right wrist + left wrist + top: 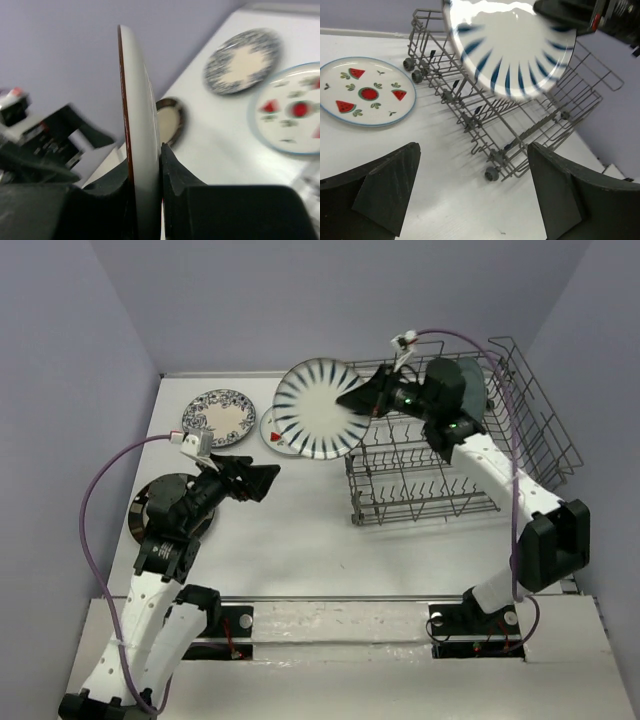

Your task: Load the plates into the dish rack

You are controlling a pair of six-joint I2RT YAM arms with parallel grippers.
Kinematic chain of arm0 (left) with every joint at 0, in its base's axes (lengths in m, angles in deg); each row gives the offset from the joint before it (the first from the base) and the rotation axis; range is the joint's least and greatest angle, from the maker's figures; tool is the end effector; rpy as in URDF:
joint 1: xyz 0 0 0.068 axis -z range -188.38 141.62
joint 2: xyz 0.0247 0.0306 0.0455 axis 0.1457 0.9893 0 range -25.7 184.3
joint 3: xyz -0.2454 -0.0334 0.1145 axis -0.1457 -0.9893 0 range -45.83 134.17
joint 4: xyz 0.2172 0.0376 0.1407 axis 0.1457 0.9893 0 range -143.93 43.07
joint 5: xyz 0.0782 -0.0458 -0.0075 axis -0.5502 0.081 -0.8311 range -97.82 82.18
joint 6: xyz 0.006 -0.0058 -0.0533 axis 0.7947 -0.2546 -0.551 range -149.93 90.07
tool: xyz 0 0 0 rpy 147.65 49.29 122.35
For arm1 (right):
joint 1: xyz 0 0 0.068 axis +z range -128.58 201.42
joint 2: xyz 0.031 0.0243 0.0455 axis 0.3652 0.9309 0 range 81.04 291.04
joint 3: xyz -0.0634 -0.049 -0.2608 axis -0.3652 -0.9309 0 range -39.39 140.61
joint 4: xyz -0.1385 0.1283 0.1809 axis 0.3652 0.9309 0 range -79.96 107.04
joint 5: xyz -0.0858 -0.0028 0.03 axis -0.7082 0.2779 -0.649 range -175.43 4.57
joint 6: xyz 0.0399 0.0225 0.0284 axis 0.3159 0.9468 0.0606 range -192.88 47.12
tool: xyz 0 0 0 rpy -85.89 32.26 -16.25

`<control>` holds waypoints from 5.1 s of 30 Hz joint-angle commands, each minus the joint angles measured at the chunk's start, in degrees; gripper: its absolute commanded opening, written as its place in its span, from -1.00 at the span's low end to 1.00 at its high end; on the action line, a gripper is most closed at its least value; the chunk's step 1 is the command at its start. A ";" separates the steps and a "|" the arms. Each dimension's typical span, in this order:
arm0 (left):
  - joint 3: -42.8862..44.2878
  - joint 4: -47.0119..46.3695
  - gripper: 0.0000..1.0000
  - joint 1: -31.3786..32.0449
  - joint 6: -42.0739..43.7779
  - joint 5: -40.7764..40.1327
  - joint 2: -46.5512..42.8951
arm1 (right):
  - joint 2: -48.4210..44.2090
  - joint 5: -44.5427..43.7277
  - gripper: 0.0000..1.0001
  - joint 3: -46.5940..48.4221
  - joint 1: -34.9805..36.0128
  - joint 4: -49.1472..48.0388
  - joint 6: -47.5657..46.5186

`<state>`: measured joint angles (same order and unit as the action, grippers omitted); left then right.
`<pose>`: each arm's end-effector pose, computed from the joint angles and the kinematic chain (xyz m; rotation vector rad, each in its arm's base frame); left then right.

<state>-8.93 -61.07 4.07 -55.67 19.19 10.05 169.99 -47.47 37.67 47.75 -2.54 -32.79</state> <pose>0.1470 -0.0490 0.3479 0.2319 1.4845 -0.8763 0.3213 0.1835 0.3870 -0.3731 1.7095 1.3917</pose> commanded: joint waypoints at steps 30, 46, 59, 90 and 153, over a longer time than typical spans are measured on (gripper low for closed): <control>-1.75 9.77 0.98 13.57 11.76 -8.72 -6.22 | 7.37 -44.81 -0.86 11.54 -23.34 13.46 -56.01; -0.43 10.92 0.98 13.57 10.97 -14.34 0.19 | 12.13 -44.27 -0.21 9.95 -23.34 11.35 -46.09; 2.56 9.43 0.98 12.87 4.48 -18.73 13.90 | 1.85 -39.72 0.82 8.21 -22.20 12.40 -32.20; 21.53 -17.12 0.52 0.30 -16.19 -32.89 68.39 | -17.76 -21.17 0.80 -18.17 -5.77 -0.16 -16.80; -4.04 -14.83 -0.89 -1.55 -18.29 -17.09 4.07 | 17.57 8.41 0.90 19.71 1.89 27.35 -29.83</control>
<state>-18.61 -66.79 2.76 -70.81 -4.62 16.70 186.99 -48.17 53.80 49.54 24.08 -64.13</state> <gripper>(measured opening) 0.119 0.950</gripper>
